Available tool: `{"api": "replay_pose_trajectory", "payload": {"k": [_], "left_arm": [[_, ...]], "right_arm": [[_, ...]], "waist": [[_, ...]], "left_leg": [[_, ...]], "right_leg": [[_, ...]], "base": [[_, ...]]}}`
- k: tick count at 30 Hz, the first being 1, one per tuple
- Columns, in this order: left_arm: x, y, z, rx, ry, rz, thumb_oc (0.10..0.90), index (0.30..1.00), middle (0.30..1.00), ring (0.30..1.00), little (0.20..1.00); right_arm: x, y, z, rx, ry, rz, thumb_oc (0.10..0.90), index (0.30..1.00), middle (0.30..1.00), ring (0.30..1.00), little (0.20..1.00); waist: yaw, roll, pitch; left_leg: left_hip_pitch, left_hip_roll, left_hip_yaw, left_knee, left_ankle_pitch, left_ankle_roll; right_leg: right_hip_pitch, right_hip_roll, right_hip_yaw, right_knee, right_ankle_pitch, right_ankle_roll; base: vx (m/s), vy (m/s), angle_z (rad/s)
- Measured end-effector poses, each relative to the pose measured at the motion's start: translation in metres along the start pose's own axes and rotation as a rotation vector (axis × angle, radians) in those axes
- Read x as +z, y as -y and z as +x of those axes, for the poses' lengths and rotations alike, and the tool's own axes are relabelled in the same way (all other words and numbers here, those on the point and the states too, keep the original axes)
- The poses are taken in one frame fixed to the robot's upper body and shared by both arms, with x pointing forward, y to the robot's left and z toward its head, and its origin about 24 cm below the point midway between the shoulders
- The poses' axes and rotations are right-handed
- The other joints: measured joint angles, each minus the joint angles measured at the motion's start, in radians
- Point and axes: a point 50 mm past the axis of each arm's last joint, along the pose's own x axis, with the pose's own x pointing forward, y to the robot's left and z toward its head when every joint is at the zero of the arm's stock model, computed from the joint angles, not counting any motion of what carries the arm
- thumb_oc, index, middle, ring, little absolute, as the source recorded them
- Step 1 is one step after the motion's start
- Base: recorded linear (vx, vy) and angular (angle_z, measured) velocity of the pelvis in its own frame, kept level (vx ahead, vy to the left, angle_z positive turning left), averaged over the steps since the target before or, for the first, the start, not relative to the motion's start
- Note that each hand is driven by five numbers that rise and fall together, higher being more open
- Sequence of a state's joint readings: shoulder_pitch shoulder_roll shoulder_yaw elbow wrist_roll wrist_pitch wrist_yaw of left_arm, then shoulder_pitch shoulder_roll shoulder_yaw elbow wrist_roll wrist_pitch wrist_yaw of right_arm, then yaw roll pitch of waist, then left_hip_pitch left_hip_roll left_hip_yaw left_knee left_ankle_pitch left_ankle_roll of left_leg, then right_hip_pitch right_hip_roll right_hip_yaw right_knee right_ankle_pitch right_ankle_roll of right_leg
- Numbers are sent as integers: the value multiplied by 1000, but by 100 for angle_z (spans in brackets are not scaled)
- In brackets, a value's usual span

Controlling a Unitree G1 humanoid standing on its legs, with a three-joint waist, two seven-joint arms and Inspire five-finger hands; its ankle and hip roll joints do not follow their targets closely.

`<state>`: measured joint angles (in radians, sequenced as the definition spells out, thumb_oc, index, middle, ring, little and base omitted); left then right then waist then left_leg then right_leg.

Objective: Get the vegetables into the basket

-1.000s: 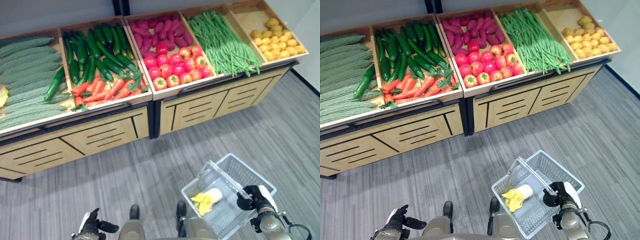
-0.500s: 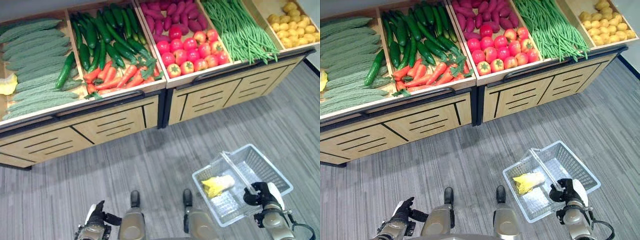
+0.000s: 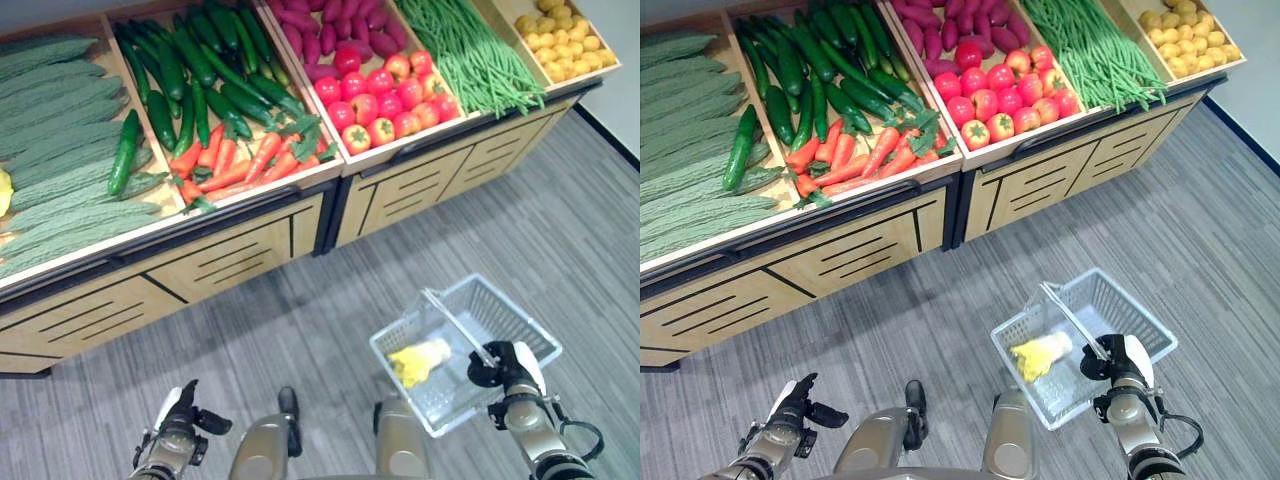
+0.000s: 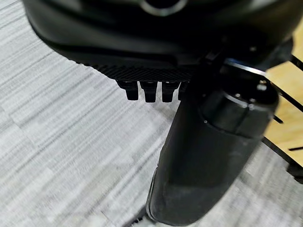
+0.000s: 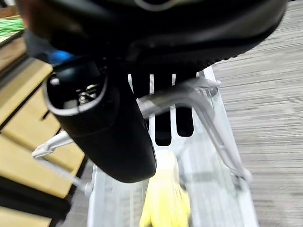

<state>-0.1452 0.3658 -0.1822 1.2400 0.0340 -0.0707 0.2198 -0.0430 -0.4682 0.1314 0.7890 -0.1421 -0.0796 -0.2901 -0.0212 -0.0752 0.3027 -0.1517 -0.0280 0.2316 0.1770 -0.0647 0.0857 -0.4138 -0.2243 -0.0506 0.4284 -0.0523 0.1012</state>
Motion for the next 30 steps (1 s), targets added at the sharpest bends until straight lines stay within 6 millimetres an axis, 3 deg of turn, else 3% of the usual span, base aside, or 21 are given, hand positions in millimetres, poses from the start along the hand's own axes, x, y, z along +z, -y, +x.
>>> {"api": "replay_pose_trajectory", "payload": {"k": [1, 2, 4, 5, 8, 10, 11, 15, 17, 19, 21, 22, 25, 26, 27, 30], "left_arm": [[1, 0, 0, 7, 4, -6, 900, 1000, 1000, 1000, 1000], [3, 0, 1, 12, 4, -17, 900, 1000, 1000, 1000, 1000], [-3, 1, 0, 12, -27, -28, 900, 1000, 1000, 1000, 1000], [-6, 3, -1, 9, -35, -27, 900, 1000, 1000, 1000, 1000], [-12, 4, -3, 12, -38, -27, 900, 1000, 1000, 1000, 1000], [-17, 4, -4, 10, -54, -23, 900, 1000, 1000, 1000, 1000], [-21, 8, -6, 0, -68, -22, 900, 1000, 1000, 1000, 1000], [-15, 13, -6, -14, -50, -32, 900, 1000, 1000, 1000, 1000], [5, 12, -1, -10, 10, -40, 900, 1000, 1000, 1000, 1000], [15, 14, 0, -17, 33, -48, 900, 1000, 1000, 1000, 1000], [13, 21, -2, -32, 23, -50, 900, 1000, 1000, 1000, 1000], [13, 21, -2, -34, 22, -49, 900, 1000, 1000, 1000, 1000], [17, 21, -1, -31, 25, -50, 900, 1000, 1000, 1000, 1000], [14, 21, -2, -34, 17, -45, 900, 1000, 1000, 1000, 1000], [11, 23, -3, -37, 28, -34, 900, 1000, 1000, 1000, 1000], [-2, 26, -6, -49, -6, -27, 900, 1000, 1000, 1000, 1000]], "right_arm": [[-1, -1, -1, 4, 2, -2, 400, 300, 300, 300, 300], [-5, -4, -3, 13, -8, -3, 400, 300, 300, 300, 300], [-7, -6, -5, 22, -15, -7, 400, 300, 300, 300, 300], [-10, -6, -6, 24, -23, -10, 400, 300, 300, 300, 300], [-21, -9, -12, 33, -60, -18, 400, 300, 300, 300, 300], [-15, -2, -6, 21, -45, -21, 400, 300, 300, 300, 300], [-6, 2, -1, 7, -19, -17, 400, 300, 300, 300, 300], [12, 8, 8, -11, 31, -5, 400, 300, 300, 300, 300], [11, 9, 8, -13, 31, -4, 400, 300, 300, 300, 300], [0, 9, 4, -11, 2, -7, 400, 300, 300, 300, 300], [-8, 9, 0, -6, -11, -17, 400, 300, 300, 300, 300], [-9, 10, -1, -9, -13, -16, 400, 300, 300, 300, 300], [-21, 10, -5, -10, -56, -24, 400, 300, 300, 300, 300], [-23, 10, -5, -16, -65, -23, 400, 300, 300, 300, 300], [-24, 11, -5, -22, -71, -28, 400, 300, 300, 300, 300], [-16, 14, 1, -37, -52, -20, 400, 300, 300, 300, 300]], "waist": [[-9, -5, 6], [-19, -10, 10], [-34, -15, 17], [-38, -13, 24], [-18, -11, 28], [-16, -13, 28], [-20, 0, 30], [-20, 6, 31], [-28, 7, 32], [-26, 5, 36], [-22, 13, 35], [-27, 8, 38], [-34, 15, 44], [-30, 15, 44], [-19, 21, 44], [-25, 42, 45]], "left_leg": [[3, -18, -14, -7, -14, -15], [11, -42, -23, -18, -16, -13], [35, -80, -52, -29, -24, -10], [52, -90, -61, -26, -20, 9], [100, -93, -104, -43, -35, -8], [100, -88, -117, -51, -41, -20], [100, -68, -128, -51, -48, -35], [117, -4, -171, -26, -35, -81], [122, 33, -214, 45, -47, -116], [49, 40, -231, 240, -49, -153], [8, 46, -275, 367, -19, -200], [-26, 54, -272, 397, -31, -209], [-99, 118, -247, 230, -25, -218], [-94, 132, -232, 116, -21, -209], [-70, 157, -233, -86, 21, -209], [-67, 160, -248, -103, 66, -181]], "right_leg": [[-6, 14, 5, -86, 9, 19], [4, 28, 12, -255, 43, 36], [10, 40, 82, -385, 110, 32], [25, 43, 95, -400, 133, 16], [50, 66, 90, -303, 156, -8], [74, 82, 77, -313, 190, -32], [83, 102, 70, -322, 233, -36], [119, 156, 28, -308, 191, -91], [144, 196, -4, -245, 95, -112], [171, 192, -10, -226, 67, -132], [201, 204, -6, -222, 46, -148], [203, 206, -9, -233, 37, -161], [209, 231, -17, -263, 57, -164], [220, 240, -9, -289, 69, -144], [229, 265, 9, -320, 80, -131], [244, 298, 35, -324, 86, -146]], "base": [[320, -145, 45], [325, -145, 44], [215, -127, 55], [200, -172, 59], [178, -204, 46], [171, -204, 17], [144, -179, 6], [173, -215, 14], [177, -226, 38], [92, -125, 22], [105, -97, -6], [89, -37, 7], [180, 132, 1], [196, 238, -30], [138, 190, -57], [86, 196, -61]]}}
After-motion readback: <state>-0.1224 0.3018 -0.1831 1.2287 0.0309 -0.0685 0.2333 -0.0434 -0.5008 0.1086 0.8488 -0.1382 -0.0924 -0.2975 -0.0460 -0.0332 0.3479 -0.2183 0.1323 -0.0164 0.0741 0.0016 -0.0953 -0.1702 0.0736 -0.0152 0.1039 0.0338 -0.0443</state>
